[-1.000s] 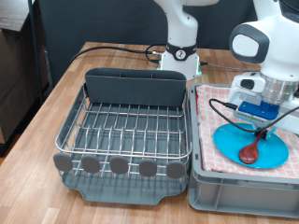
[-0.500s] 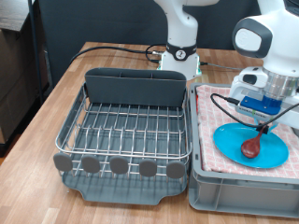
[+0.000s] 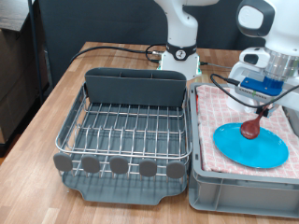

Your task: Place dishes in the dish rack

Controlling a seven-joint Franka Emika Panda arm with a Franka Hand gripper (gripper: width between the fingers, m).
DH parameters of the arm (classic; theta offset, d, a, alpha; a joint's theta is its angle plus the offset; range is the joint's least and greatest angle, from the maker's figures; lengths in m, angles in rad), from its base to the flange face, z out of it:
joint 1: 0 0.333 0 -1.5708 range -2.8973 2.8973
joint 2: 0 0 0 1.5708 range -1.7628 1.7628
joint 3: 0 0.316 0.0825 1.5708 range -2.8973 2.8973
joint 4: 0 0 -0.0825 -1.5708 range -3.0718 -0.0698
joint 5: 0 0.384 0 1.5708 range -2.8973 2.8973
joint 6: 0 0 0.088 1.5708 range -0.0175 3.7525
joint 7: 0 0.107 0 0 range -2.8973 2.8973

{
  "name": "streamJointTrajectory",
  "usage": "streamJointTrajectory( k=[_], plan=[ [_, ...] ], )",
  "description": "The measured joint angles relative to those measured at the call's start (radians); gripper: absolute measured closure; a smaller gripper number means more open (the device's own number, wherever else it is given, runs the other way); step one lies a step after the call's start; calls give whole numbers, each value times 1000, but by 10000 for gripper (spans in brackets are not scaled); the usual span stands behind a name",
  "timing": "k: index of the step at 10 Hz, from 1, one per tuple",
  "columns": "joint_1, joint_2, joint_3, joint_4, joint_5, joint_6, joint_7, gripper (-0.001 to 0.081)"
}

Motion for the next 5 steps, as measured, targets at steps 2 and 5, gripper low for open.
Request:
streamJointTrajectory(
  k=[2,5],
  plan=[
    [0,-76,1,-31,52,-52,-62,725],
    [0,-84,-8,-37,78,-99,53,725]
  ],
)
